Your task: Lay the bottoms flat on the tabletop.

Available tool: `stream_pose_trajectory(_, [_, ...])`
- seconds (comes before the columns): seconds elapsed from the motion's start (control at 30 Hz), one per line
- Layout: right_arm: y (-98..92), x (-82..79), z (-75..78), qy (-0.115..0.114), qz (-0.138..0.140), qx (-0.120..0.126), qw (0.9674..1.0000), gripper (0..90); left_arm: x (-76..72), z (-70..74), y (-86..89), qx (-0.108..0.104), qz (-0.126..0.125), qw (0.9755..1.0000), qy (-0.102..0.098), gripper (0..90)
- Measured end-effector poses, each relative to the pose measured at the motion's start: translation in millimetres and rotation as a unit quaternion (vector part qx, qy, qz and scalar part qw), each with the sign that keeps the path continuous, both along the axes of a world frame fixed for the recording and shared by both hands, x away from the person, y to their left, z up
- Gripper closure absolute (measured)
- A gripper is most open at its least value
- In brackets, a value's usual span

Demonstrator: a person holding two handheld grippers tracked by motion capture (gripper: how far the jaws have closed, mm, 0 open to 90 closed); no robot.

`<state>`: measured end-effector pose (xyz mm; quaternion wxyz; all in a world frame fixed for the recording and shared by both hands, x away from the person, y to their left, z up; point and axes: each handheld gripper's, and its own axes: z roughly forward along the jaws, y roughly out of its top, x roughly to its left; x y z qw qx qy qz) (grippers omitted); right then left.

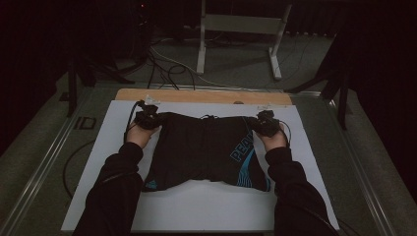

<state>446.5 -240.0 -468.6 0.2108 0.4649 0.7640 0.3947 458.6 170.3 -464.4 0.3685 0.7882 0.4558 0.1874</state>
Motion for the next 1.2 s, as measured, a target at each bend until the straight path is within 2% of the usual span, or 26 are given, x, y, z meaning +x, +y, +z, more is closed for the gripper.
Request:
stream_pose_trajectory(0.2, [3.5,7.2,-8.5,0.017,-0.006,0.002,0.9998,80.8,2.1,-11.8,-4.2,0.007,0.003,0.9998,0.016,81.5])
stream_pose_trajectory(0.27, [3.2,7.3,-12.3,0.018,-0.009,0.003,0.9998,80.7,2.5,-18.4,-3.7,0.013,0.019,0.9990,0.040,81.6])
stream_pose_trajectory(0.33, [3.3,7.6,-16.7,0.026,-0.008,0.004,0.9996,80.7,2.2,-24.9,-2.9,0.013,0.022,0.9983,0.052,81.5])
stream_pose_trajectory(0.47, [4.1,10.8,-26.2,0.052,-0.003,0.002,0.9986,77.2,1.1,-29.7,-2.9,0.011,0.023,0.9981,0.056,79.4])
stream_pose_trajectory(0.5, [4.0,10.9,-28.2,0.055,0.001,0.005,0.9985,69.2,0.7,-28.9,-2.0,0.007,0.027,0.9981,0.055,75.4])
stream_pose_trajectory(0.53, [3.4,11.0,-29.6,0.055,0.006,0.010,0.9984,56.8,0.0,-27.5,-1.0,0.001,0.027,0.9984,0.051,67.3])
stream_pose_trajectory(0.57, [3.9,10.5,-30.8,0.052,0.003,0.013,0.9985,51.0,-1.0,-26.1,-0.7,-0.001,0.026,0.9985,0.049,56.8])
stream_pose_trajectory(0.63, [2.8,9.2,-32.0,0.055,0.008,0.025,0.9982,42.0,-1.8,-24.9,-0.2,-0.002,0.018,0.9984,0.054,40.5])
stream_pose_trajectory(0.67, [2.0,8.4,-32.4,0.052,0.010,0.032,0.9981,39.0,-4.1,-23.3,0.5,-0.008,0.005,0.9981,0.061,33.8])
stream_pose_trajectory(0.7, [0.7,7.3,-32.0,0.051,0.011,0.037,0.9980,36.5,-5.5,-22.5,1.1,-0.017,0.002,0.9979,0.063,27.9])
stream_pose_trajectory(0.73, [0.7,7.3,-32.0,0.051,0.011,0.037,0.9980,36.5,-5.5,-22.5,1.1,-0.017,0.002,0.9979,0.063,23.7])
stream_pose_trajectory(0.77, [-0.4,6.5,-31.9,0.051,0.017,0.044,0.9976,31.5,-10.3,-20.2,2.8,-0.034,-0.015,0.9976,0.058,23.7])
stream_pose_trajectory(0.8, [-2.1,3.9,-30.7,0.049,0.035,0.054,0.9967,26.7,-12.3,-18.8,3.1,-0.037,-0.018,0.9977,0.054,15.9])
stream_pose_trajectory(0.9, [-2.2,-1.0,-26.8,0.048,0.045,0.060,0.9960,19.5,-19.3,-13.5,2.5,-0.050,-0.034,0.9972,0.045,11.8])
stream_pose_trajectory(0.97, [-2.6,-5.1,-23.1,0.045,0.056,0.071,0.9949,18.3,-24.6,-9.5,1.0,-0.048,-0.047,0.9970,0.038,9.2])
stream_pose_trajectory(1.0, [-2.7,-7.6,-21.3,0.036,0.059,0.069,0.9952,18.0,-27.3,-7.5,0.2,-0.051,-0.053,0.9967,0.035,8.3])
stream_pose_trajectory(1.07, [-2.4,-12.0,-18.1,0.031,0.069,0.072,0.9945,16.8,-32.5,-3.4,-1.0,-0.050,-0.066,0.9961,0.031,6.5])
stream_pose_trajectory(1.17, [-2.3,-16.8,-15.0,0.025,0.077,0.073,0.9941,16.5,-35.4,-1.3,-1.8,-0.051,-0.069,0.9959,0.029,5.0])
stream_pose_trajectory(1.2, [-2.3,-16.8,-15.0,0.025,0.077,0.073,0.9941,15.7,-42.4,3.1,-2.8,-0.058,-0.074,0.9953,0.023,5.0])
